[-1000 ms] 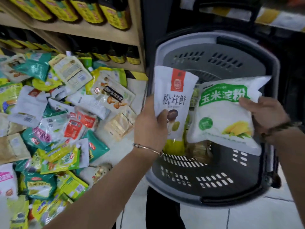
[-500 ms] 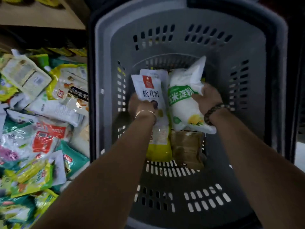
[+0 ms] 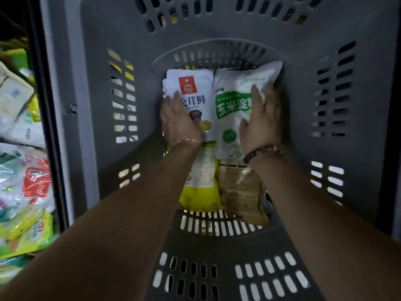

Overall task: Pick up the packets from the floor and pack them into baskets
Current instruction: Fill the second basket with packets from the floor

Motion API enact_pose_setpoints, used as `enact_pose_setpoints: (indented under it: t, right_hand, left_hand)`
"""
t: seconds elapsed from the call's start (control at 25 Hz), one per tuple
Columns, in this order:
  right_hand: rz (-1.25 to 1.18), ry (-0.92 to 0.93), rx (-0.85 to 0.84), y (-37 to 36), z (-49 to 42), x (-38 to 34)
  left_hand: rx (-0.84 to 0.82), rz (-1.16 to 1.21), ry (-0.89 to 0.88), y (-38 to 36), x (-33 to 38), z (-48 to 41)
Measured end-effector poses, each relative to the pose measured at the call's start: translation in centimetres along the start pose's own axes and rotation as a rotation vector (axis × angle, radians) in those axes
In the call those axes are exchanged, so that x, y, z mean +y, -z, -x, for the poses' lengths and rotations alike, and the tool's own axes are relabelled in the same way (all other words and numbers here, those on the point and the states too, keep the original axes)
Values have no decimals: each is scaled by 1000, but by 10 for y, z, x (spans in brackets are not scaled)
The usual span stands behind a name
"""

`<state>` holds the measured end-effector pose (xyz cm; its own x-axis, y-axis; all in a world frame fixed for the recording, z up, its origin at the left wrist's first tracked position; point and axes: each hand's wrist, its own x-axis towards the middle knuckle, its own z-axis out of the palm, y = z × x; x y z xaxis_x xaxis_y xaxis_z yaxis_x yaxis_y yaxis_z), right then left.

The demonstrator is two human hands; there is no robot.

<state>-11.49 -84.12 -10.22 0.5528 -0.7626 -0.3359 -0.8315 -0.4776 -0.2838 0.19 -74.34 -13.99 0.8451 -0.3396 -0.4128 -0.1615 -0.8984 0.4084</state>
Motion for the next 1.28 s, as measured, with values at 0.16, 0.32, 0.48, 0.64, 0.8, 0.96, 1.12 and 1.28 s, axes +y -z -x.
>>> enact_pose_setpoints:
  t: [0.16, 0.32, 0.48, 0.64, 0.8, 0.96, 1.12, 1.28]
  right_hand:
    - [143, 58, -338, -28, 6, 3]
    - [205, 71, -410, -48, -3, 12]
    - [250, 46, -443, -51, -10, 9]
    - [187, -23, -577, -31, -10, -2]
    - [133, -6, -501, -4, 4, -19]
    - [74, -10, -331, 29, 25, -39]
    - [28, 13, -212, 70, 50, -62]
    - [-21, 107, -98, 109, 72, -102]
  left_hand:
    - [-346, -339, -308, -16, -9, 8]
    - [-515, -450, -287, -22, -22, -7]
    - [-587, -478, -293, -13, -21, -17]
    - [-490, -301, -210, 8, -6, -4]
    - [-441, -52, -52, 37, 12, 15]
    - [-366, 56, -20, 77, 29, 34]
    - [-259, 186, -127, 136, 42, 63]
    - [-134, 352, -212, 203, 33, 85]
